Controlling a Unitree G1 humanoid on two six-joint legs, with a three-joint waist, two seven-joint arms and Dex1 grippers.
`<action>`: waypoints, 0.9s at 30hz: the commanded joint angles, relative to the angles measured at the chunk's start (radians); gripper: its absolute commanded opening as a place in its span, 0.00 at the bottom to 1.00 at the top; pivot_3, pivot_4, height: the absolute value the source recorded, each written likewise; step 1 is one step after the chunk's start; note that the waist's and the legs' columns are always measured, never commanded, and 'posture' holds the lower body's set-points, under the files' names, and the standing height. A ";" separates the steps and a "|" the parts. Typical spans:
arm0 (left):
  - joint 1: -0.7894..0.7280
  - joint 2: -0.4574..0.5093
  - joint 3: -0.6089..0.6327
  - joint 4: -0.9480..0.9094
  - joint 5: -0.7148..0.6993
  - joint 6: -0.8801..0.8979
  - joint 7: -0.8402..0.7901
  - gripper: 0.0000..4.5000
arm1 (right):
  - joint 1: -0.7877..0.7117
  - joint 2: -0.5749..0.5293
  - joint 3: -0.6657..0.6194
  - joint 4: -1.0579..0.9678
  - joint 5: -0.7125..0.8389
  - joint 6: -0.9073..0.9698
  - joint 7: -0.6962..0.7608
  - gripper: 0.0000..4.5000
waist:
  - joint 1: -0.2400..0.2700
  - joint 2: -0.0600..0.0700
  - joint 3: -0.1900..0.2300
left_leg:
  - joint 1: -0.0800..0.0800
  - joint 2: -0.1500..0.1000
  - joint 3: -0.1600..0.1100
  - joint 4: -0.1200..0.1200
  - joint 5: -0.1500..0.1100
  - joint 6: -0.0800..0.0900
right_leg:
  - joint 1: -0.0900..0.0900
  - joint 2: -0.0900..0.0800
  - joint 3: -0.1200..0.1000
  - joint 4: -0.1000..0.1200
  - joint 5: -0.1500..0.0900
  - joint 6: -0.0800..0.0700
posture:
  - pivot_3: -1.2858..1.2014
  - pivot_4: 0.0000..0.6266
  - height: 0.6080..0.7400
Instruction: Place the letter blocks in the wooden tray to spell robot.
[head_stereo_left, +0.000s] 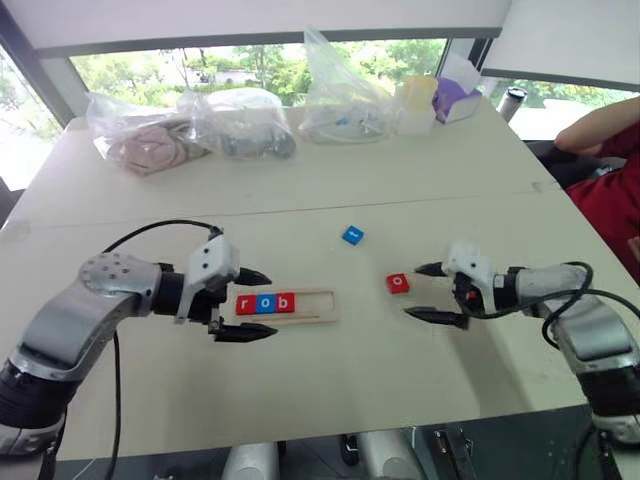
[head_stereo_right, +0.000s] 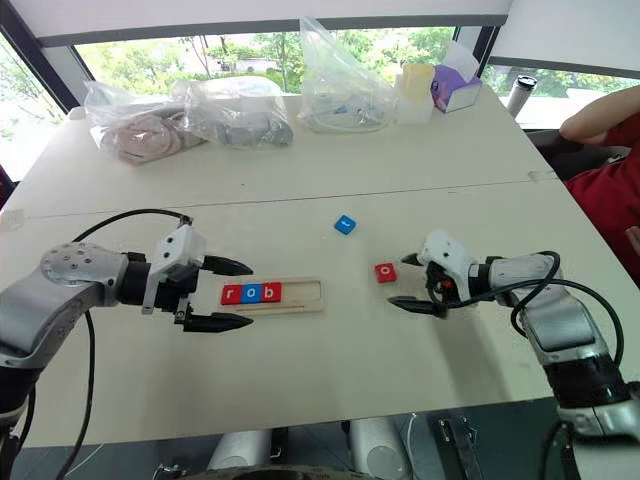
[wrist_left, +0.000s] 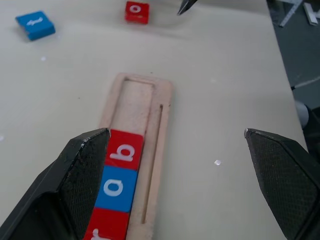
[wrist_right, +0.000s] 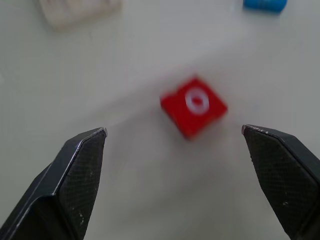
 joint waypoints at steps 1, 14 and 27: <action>0.029 0.011 0.026 -0.049 -0.022 0.027 0.025 1.00 | -0.090 0.032 0.038 0.116 -0.012 -0.167 0.074 0.99 | -0.005 0.000 0.000 | 0.000 0.000 0.000 0.000 0.000 0.000 | 0.000 0.000 0.000 0.000 0.000 0.000 | 0.52 0.24 1.00; 0.111 0.028 0.080 -0.135 -0.052 0.078 0.106 1.00 | -0.323 0.113 0.138 0.520 -0.112 -0.472 0.172 0.99 | 0.003 0.000 0.000 | 0.001 0.000 -0.001 0.002 0.001 -0.001 | 0.001 0.000 0.001 0.002 0.002 -0.001 | 0.52 0.24 1.00; 0.165 0.118 0.162 -0.082 -0.058 0.080 0.080 1.00 | -0.321 0.194 0.150 0.079 -0.046 -0.063 0.089 0.26 | -0.001 0.000 0.000 | 0.004 0.001 -0.001 0.002 0.001 -0.001 | 0.002 0.000 0.001 0.005 0.003 -0.003 | 0.52 0.24 1.00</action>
